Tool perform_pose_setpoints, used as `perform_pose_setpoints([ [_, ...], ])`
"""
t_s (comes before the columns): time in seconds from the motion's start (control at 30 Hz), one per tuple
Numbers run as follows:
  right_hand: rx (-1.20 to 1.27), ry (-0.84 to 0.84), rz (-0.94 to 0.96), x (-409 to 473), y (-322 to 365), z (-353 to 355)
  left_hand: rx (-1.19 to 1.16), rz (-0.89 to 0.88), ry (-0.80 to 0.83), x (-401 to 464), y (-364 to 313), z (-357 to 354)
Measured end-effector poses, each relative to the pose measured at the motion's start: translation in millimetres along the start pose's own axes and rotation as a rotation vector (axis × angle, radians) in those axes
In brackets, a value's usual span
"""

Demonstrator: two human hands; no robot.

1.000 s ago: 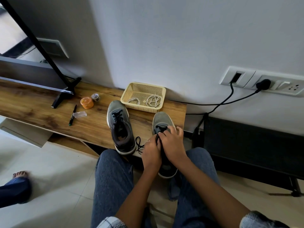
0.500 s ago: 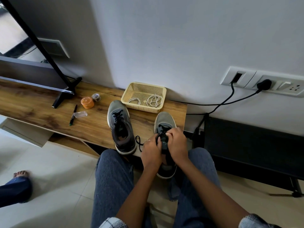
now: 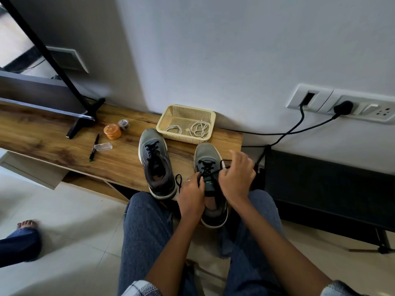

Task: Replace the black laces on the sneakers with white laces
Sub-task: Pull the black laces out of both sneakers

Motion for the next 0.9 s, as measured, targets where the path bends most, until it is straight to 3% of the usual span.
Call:
perform_pose_setpoints([
  [0.1,-0.1,0.173,0.367,-0.1,11.1,-8.4,-0.039,-0.025,0.005,-1.8,-1.8,-0.9],
  [0.17,-0.203,0.229,0.51,-4.2,10.8,-19.6,-0.05,-0.038,0.011,-1.3,0.2,-0.6],
  [0.47,-0.07,0.167,0.448,-6.1,3.2,-29.9,0.026,-0.088,-0.005,-1.1,0.6,-4.3],
  [0.67,0.348,0.138,-0.026,-5.6,-1.6,-29.1,0.073,-0.129,-0.012,-1.3,-5.9,-3.3],
  [0.83,1.172,-0.006,-1.074,14.5,-29.0,-0.1,-0.006,0.055,-0.036,-0.5,20.8,2.5],
  [0.9,1.126,0.001,-1.129,25.8,-53.6,7.2,-0.051,0.091,-0.028,-1.4,27.4,6.0],
])
Point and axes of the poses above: each hand's wrist, its own x-axis towards the middle knuckle, its own z-axis out of the back of the hand, y = z × x, the point moved 1 cm from there along x, towards the middle knuckle, and after that the axes turned 7 degrees about -x, right-handed, at the moved point
